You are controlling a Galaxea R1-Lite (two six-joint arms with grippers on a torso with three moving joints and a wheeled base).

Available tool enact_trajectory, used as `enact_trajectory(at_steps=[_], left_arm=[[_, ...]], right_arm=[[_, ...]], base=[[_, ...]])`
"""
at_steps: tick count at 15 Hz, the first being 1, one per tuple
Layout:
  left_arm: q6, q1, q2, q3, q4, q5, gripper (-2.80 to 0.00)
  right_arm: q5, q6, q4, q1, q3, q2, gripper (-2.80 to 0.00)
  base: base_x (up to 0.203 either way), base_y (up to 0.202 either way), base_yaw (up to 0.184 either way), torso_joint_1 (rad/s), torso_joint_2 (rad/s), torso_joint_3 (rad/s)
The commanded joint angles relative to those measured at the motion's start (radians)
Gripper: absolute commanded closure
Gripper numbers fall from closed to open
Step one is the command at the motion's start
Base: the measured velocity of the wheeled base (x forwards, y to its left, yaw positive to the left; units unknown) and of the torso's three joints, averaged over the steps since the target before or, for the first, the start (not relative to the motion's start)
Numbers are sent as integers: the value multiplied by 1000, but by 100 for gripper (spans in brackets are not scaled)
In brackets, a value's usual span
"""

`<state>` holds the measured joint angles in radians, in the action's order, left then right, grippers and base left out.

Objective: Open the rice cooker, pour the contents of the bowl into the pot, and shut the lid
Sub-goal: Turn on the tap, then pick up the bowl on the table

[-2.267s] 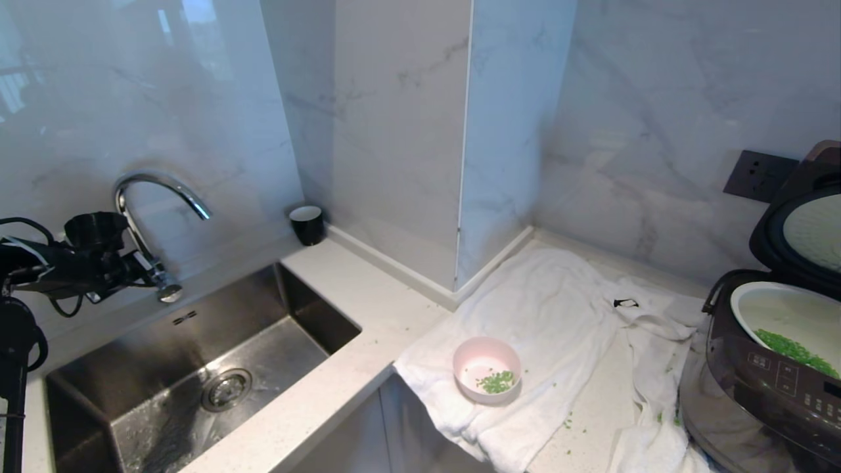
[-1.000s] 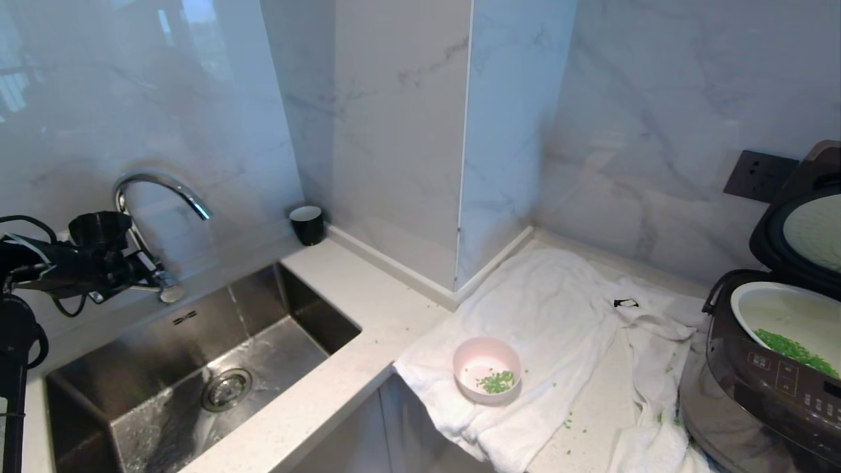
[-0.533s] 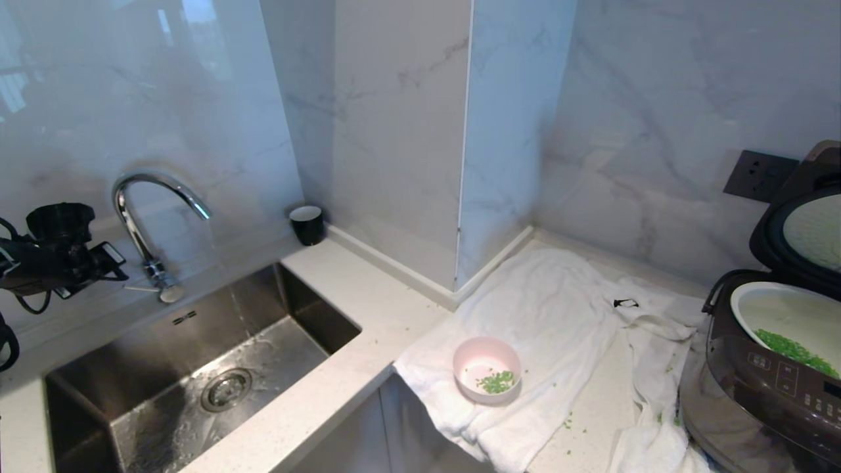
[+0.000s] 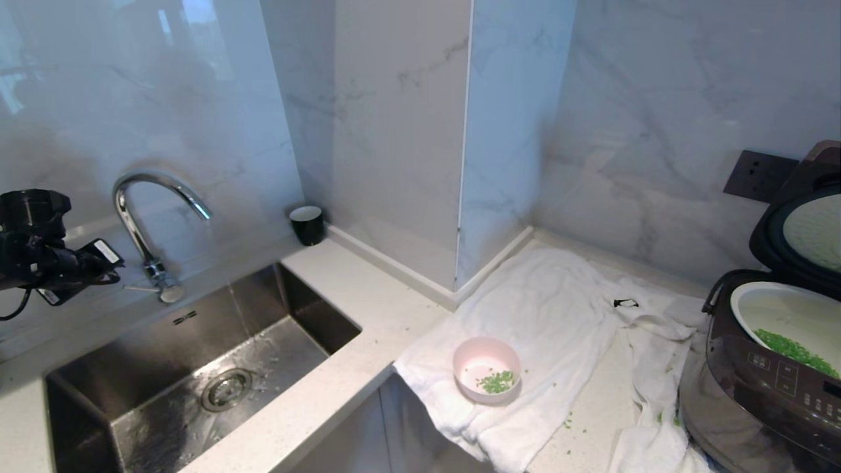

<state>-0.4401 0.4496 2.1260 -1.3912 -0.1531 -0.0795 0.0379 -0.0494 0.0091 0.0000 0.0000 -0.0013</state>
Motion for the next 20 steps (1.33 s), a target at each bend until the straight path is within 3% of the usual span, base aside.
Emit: enact_trajectory(at_steps=[1,6,9,12,16,18,20], left_arm=[[14,-12,-151,176,-63,37,0],[188,-69,-420,669,-466,110,0],[224,-113,-624,829,-564,141,0],[270,-169,-884,974,-581,220,0],[331,-225,-1201,1133,-561,383,0],[340,-235,-1360,1158,-483,452,0],[341,-241,-1511,1143,-314,525,0]], right_arm=[[0,-1,0,0,0,1,0],[0,-1,0,0,0,1,0],[0,-1,0,0,0,1,0],[0,-1,0,2,0,1,0],[0,-1,0,1,0,1,0],[0,-1,0,0,0,1,0],[0,-1,0,0,0,1,0]], base=[[0,0,0,0,0,0],[0,0,0,0,0,0],[0,0,0,0,0,0],[0,0,0,0,0,0],[0,0,0,0,0,0],[0,0,0,0,0,0],[0,0,0,0,0,0]])
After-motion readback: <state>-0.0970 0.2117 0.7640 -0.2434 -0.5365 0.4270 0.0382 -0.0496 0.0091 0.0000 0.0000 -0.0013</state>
